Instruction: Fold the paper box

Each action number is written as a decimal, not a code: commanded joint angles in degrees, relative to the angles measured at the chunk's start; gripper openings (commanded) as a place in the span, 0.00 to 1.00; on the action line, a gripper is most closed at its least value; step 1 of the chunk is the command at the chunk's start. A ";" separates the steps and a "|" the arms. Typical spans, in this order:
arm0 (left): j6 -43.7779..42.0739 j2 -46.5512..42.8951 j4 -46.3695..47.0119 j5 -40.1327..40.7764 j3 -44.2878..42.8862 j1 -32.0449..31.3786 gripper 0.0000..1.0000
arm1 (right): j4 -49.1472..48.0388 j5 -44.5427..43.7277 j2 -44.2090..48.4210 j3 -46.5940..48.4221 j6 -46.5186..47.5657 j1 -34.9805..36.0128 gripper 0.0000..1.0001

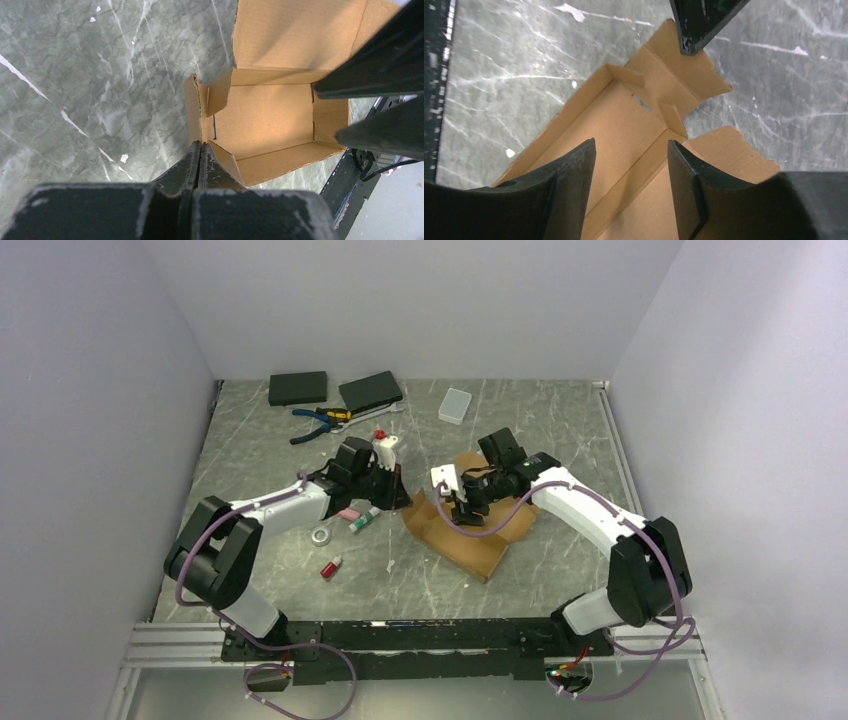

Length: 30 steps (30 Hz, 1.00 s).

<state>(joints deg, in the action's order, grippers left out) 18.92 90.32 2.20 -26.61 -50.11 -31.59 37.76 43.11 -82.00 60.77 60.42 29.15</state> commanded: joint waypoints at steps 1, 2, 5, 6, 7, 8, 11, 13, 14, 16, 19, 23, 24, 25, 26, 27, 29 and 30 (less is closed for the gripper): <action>-1.54 -2.13 1.66 0.32 -1.47 -0.98 0.00 | -11.92 -3.85 -0.11 -1.85 -0.37 0.51 0.56; -1.72 -2.02 1.65 0.41 -1.56 -1.15 0.00 | -13.58 -4.88 -0.47 -2.15 -0.87 0.70 0.55; -2.13 -1.67 1.69 0.74 -2.02 -1.81 0.00 | -17.37 -6.56 -1.72 -2.72 -1.06 1.59 0.51; -2.31 -1.58 1.51 0.95 -2.36 -1.99 0.00 | -18.50 -6.86 -2.02 -2.95 -0.81 2.12 0.50; -2.45 -1.49 1.47 1.13 -2.56 -2.23 0.00 | -19.82 -7.04 -2.46 -3.28 -0.68 2.39 0.49; -2.54 -1.39 1.42 1.28 -2.67 -2.43 0.00 | -21.10 -7.01 -2.84 -3.58 -0.66 2.56 0.49; -2.78 -1.38 1.34 1.64 -2.97 -2.92 0.00 | -23.58 -6.01 -4.03 -3.56 -0.39 2.67 0.49; -2.88 -1.54 1.55 1.81 -2.93 -3.11 0.00 | -23.23 -4.51 -4.90 -3.14 1.56 2.67 0.50; -2.92 -1.72 1.58 1.82 -2.90 -3.12 0.00 | -23.10 -3.85 -5.14 -3.11 2.95 2.67 0.51; -3.04 -1.94 1.50 1.84 -2.76 -3.12 0.00 | -22.57 -3.13 -5.94 -3.08 5.53 2.90 0.52; -3.18 -2.09 1.61 1.49 -2.78 -3.19 0.00 | -21.92 -3.84 -7.31 -2.63 7.99 3.15 0.52; -3.24 -1.70 1.52 0.89 -3.25 -3.36 0.00 | -21.95 -3.99 -8.09 -2.18 10.12 3.73 0.52; -3.30 -1.65 1.43 0.74 -3.35 -3.43 0.00 | -21.42 -3.88 -8.31 -1.82 10.80 3.96 0.52; -3.39 -1.57 1.37 0.69 -3.54 -3.47 0.00 | -20.99 -3.95 -8.56 -1.54 11.11 4.22 0.52; -3.40 -1.51 1.32 0.56 -3.63 -3.54 0.00 | -21.02 -4.14 -8.84 -1.39 11.32 4.56 0.52; -3.43 -1.43 1.20 0.45 -3.79 -3.60 0.00 | -21.16 -4.65 -9.00 -1.43 11.55 4.84 0.51; -3.42 -1.38 1.14 0.21 -3.92 -3.63 0.00 | -22.07 -5.24 -9.01 -1.88 11.56 5.31 0.51; -3.30 -1.31 1.11 0.10 -3.94 -3.71 0.00 | -22.14 -5.31 -9.05 -1.96 11.79 5.50 0.51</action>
<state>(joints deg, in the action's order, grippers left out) 16.80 90.26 2.26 -25.21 -51.59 -34.83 17.50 36.88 -90.87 57.56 69.47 33.71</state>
